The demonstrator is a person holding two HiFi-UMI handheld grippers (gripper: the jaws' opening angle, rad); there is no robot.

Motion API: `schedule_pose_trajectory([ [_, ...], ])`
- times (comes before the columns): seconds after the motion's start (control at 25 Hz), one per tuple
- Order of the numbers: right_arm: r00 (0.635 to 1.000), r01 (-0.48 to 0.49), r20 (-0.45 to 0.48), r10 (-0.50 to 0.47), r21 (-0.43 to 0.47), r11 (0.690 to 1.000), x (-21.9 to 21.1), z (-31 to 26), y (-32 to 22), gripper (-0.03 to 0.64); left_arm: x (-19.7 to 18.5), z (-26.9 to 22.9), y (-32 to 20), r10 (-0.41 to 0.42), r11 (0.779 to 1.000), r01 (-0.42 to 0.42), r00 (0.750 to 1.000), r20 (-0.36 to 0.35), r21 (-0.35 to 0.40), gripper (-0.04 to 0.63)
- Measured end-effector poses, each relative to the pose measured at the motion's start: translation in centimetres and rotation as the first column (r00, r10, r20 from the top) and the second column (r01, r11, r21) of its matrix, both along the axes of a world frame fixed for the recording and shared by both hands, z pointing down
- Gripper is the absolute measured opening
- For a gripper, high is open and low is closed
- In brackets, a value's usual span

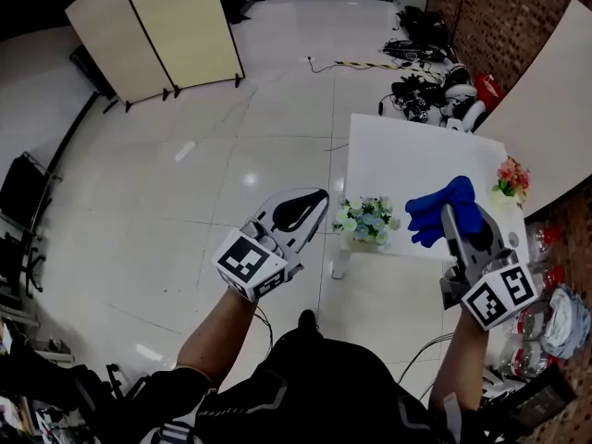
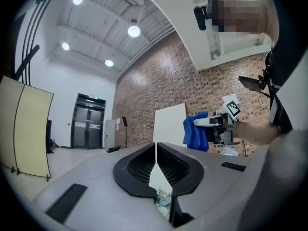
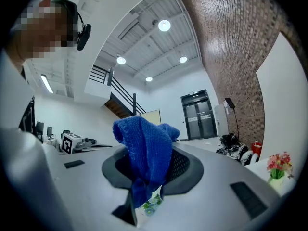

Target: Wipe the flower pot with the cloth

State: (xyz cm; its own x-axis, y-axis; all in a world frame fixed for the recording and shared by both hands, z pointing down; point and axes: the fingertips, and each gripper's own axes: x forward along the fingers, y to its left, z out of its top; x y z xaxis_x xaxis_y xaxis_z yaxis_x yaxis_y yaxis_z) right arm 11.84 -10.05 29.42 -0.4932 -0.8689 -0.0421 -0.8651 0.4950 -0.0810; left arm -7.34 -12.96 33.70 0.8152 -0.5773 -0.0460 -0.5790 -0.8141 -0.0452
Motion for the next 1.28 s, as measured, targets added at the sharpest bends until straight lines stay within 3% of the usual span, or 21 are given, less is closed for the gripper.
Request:
schedule_pose_trajectory([
  [0.2, 0.997, -0.071, -0.008, 0.07, -0.026, 0.997, -2.1, 0.8, -3.3, 0.097, -1.8, 0.2, -3.9, 0.137, 0.99, -0.136, 0.988, -0.066, 0.021, 0.008],
  [0.24, 0.997, -0.074, -0.009, 0.074, -0.035, 0.997, -2.3, 1.2, -4.0, 0.097, -1.7, 0.3, -4.5, 0.177, 0.984, -0.175, 0.98, -0.09, 0.028, 0.074],
  [0.36, 0.997, -0.071, 0.005, 0.071, -0.065, 0.995, -1.9, 2.4, -5.9, 0.097, -0.7, 2.1, -6.5, 0.245, 0.969, -0.246, 0.963, -0.112, 0.0, 0.135],
  [0.44, 0.998, -0.056, 0.009, 0.056, -0.078, 0.995, -1.0, 3.2, -7.1, 0.097, 0.9, 4.0, -7.7, 0.268, 0.963, -0.27, 0.961, -0.072, -0.017, 0.18],
  [0.48, 0.999, -0.043, 0.007, 0.044, -0.084, 0.996, -0.7, 3.6, -7.8, 0.097, 1.7, 5.0, -8.2, 0.287, 0.957, -0.289, 0.956, -0.051, -0.022, 0.262],
  [0.52, 1.0, -0.029, 0.004, 0.03, -0.093, 0.995, -0.4, 4.0, -8.4, 0.097, 2.4, 5.9, -8.7, 0.307, 0.951, -0.307, 0.951, -0.03, -0.023, 0.386],
  [0.56, 1.0, -0.016, 0.003, 0.016, -0.102, 0.995, -0.2, 4.5, -8.9, 0.097, 2.9, 6.9, -9.0, 0.322, 0.947, -0.322, 0.947, -0.005, -0.023, 0.416],
  [0.8, 1.0, 0.008, 0.006, -0.007, -0.13, 0.991, 1.8, 7.2, -10.9, 0.097, 5.2, 14.6, -10.1, 0.371, 0.926, -0.357, 0.921, 0.119, -0.124, 0.474],
  [0.96, 1.0, 0.014, -0.004, -0.015, -0.165, 0.986, 2.8, 10.0, -11.6, 0.097, 5.6, 21.2, -10.0, 0.443, 0.894, -0.417, 0.876, 0.191, -0.164, 0.595],
  [1.16, 0.999, 0.004, -0.031, -0.011, -0.2, 0.98, 3.4, 13.0, -12.2, 0.097, 6.2, 27.7, -10.5, 0.488, 0.872, -0.45, 0.832, 0.265, -0.194, 0.595],
  [1.28, 0.999, 0.0, -0.035, -0.009, -0.237, 0.971, 3.4, 15.5, -12.2, 0.097, 7.0, 32.2, -11.0, 0.488, 0.871, -0.431, 0.812, 0.32, -0.234, 0.595],
])
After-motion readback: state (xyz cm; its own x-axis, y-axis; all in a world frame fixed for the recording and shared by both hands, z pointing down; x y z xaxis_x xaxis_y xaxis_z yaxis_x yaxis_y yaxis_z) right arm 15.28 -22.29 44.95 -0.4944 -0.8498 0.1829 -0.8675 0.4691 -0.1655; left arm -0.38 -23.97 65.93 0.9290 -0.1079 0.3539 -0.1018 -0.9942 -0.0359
